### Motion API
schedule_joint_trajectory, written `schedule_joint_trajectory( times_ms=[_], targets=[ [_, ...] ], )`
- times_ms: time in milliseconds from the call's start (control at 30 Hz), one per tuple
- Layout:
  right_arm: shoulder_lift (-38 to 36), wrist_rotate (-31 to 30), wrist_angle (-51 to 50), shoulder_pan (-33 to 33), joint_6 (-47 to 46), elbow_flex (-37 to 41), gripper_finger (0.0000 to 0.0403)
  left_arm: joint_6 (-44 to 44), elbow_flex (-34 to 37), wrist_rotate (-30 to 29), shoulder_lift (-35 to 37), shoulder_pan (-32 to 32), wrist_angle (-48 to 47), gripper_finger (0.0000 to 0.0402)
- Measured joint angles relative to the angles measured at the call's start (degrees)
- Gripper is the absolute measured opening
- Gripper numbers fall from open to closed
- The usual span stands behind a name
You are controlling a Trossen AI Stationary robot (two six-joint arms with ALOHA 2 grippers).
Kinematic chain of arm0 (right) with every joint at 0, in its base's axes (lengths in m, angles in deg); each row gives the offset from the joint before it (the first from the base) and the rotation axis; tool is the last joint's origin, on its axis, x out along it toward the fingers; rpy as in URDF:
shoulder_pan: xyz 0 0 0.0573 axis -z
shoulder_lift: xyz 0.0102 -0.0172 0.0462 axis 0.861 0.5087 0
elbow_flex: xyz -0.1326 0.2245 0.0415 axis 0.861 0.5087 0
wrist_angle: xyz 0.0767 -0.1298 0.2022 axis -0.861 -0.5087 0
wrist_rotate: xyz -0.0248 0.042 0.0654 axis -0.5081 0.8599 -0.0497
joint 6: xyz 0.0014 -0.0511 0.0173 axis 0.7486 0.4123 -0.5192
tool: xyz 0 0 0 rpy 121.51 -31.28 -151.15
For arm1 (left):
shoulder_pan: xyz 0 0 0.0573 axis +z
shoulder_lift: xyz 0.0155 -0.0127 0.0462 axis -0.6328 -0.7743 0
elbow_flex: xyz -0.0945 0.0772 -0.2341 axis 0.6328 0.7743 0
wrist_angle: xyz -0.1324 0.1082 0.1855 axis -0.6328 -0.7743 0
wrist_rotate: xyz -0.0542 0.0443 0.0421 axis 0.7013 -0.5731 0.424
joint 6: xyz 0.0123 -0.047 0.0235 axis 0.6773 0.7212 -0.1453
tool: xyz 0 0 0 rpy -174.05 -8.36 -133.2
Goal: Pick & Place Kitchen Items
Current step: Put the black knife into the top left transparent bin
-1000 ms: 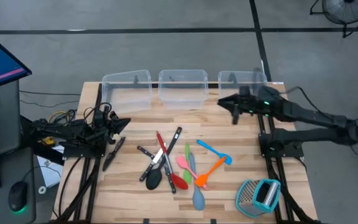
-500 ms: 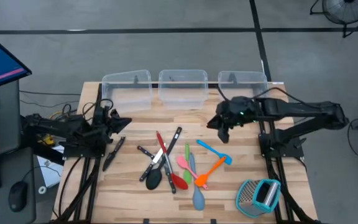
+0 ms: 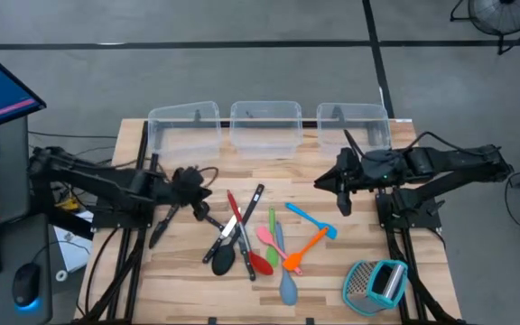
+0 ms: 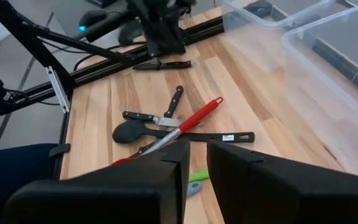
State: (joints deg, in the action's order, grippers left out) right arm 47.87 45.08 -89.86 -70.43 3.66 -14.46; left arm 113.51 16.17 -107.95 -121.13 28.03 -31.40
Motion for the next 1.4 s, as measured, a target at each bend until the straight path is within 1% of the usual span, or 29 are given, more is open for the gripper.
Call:
schedule_joint_trajectory(
  times_ms=[67, 133, 300, 433, 500, 633, 800, 967, 1067, 1267, 1400],
  targets=[
    [0.0, 0.0, 0.1, -0.3, 0.0, 0.0, 0.0054, 3.2, 0.0, 0.2, -2.2, 0.7, -3.7, 0.0001],
    [0.4, 0.0, 0.1, -0.2, -0.1, 0.0, 0.0054, 5.4, 0.0, 1.7, -3.5, 1.4, -7.1, 0.0002],
    [2.0, 0.0, 0.0, -0.2, -0.4, 0.0, 0.0054, 6.3, 0.0, 5.2, -4.7, 1.9, -10.3, 0.0019],
    [3.4, 0.0, -0.8, -0.2, -0.4, 0.0, 0.0054, 7.5, 0.0, 7.6, -4.7, 1.9, -11.1, 0.0053],
    [4.0, 0.0, -1.5, -0.2, -0.4, 0.0, 0.0054, 8.6, -0.1, 8.6, -4.7, 1.9, -13.6, 0.0075],
    [4.2, -0.2, -2.6, -0.1, -0.4, 0.0, 0.0054, 10.7, -0.1, 8.1, -4.7, 2.4, -20.8, 0.0119],
    [3.6, -3.0, -2.5, -0.1, 1.0, 0.0, 0.0054, 15.9, -0.1, 7.6, -4.7, 4.8, -27.3, 0.0162],
    [3.0, -3.0, -3.7, -0.1, 1.1, 0.0, 0.0054, 16.1, 0.0, 8.4, -4.7, 6.2, -27.2, 0.0183],
    [3.1, -3.0, -4.2, -0.2, 1.1, 0.0, 0.0054, 16.4, 1.6, 8.9, -4.7, 6.8, -26.8, 0.0188],
    [3.1, -3.0, -4.2, -0.2, 1.1, 0.0, 0.0054, 17.2, 6.3, 14.7, -4.7, 7.9, -26.3, 0.0189],
    [3.1, -3.0, -4.2, -0.2, 1.1, 0.0, 0.0054, 17.2, 8.5, 16.2, -4.7, 7.9, -24.2, 0.0187]
  ],
)
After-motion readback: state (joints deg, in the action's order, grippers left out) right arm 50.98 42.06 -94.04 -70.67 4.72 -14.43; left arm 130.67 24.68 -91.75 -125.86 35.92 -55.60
